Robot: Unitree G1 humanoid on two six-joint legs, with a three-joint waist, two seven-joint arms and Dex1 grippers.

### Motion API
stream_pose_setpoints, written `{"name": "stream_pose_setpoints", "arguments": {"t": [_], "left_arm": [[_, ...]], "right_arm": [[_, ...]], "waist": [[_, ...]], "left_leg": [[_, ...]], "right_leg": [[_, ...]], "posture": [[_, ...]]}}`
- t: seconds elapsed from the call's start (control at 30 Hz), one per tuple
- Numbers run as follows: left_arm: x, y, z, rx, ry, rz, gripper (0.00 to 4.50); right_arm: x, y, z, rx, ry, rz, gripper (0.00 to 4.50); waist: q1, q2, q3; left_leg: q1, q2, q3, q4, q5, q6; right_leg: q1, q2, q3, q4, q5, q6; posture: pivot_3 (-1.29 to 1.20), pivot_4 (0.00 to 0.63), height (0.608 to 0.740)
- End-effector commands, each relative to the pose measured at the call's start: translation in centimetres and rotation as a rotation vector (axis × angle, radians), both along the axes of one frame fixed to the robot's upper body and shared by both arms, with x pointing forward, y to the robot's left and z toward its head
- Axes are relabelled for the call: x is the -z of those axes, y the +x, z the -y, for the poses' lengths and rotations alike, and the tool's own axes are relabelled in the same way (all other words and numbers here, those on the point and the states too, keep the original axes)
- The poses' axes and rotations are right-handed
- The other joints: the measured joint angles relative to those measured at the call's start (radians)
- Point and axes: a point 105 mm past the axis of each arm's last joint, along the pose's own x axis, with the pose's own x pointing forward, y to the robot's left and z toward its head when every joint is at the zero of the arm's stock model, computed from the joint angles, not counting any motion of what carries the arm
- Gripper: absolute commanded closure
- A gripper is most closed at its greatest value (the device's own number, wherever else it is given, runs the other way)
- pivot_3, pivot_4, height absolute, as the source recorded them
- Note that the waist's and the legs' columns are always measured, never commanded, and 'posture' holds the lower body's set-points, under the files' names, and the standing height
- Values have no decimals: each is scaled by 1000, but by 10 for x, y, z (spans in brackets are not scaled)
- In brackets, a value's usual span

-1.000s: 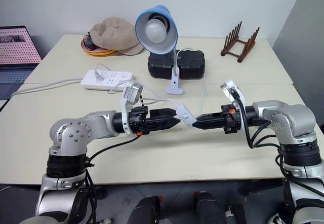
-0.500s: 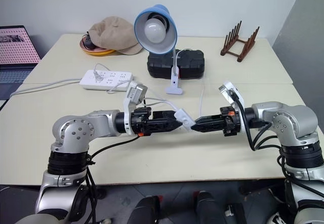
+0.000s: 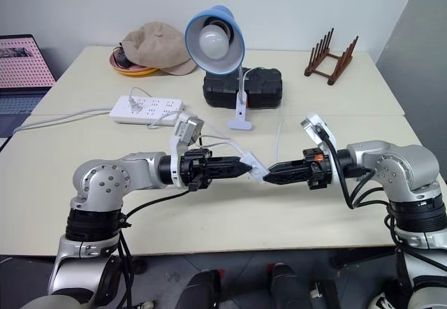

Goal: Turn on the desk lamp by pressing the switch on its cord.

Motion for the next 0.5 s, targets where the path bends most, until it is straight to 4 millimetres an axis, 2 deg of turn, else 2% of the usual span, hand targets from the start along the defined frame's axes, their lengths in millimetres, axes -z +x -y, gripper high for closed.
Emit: {"name": "stream_pose_setpoints", "arguments": {"t": [0.03, 0.37, 0.43, 0.47, 0.5], "left_arm": [[-7, -5, 1, 14, -11, 35, 4022], [-1, -4, 0, -24, 25, 56, 4096], [-2, -4, -2, -25, 0, 38, 3395], [-3, -4, -5, -25, -9, 31, 3335], [-3, -4, -6, -26, -14, 29, 3078]], "right_arm": [[-8, -9, -5, -61, 13, 35, 4179], [-8, -5, -4, -51, 12, 48, 4179], [-8, -4, -4, -48, 11, 51, 4179], [-8, -3, -4, -45, 10, 56, 4179], [-9, -1, -3, -42, 9, 59, 4179]], "waist": [[0, 0, 0], [0, 0, 0], [0, 0, 0], [0, 0, 0], [0, 0, 0]], "left_leg": [[0, 0, 0, 0, 0, 0], [0, 0, 0, 0, 0, 0], [0, 0, 0, 0, 0, 0], [-1, 0, 0, 0, 0, 0], [-1, 0, 0, 0, 0, 0]], "right_leg": [[0, 0, 0, 0, 0, 0], [-1, 0, 0, 0, 0, 0], [-1, 0, 0, 0, 0, 0], [-1, 0, 0, -1, 0, 0], [-1, 0, 0, -1, 0, 0]], "posture": [[0, 150, 740], [0, 150, 740], [0, 150, 740], [0, 150, 740], [0, 150, 740]]}}
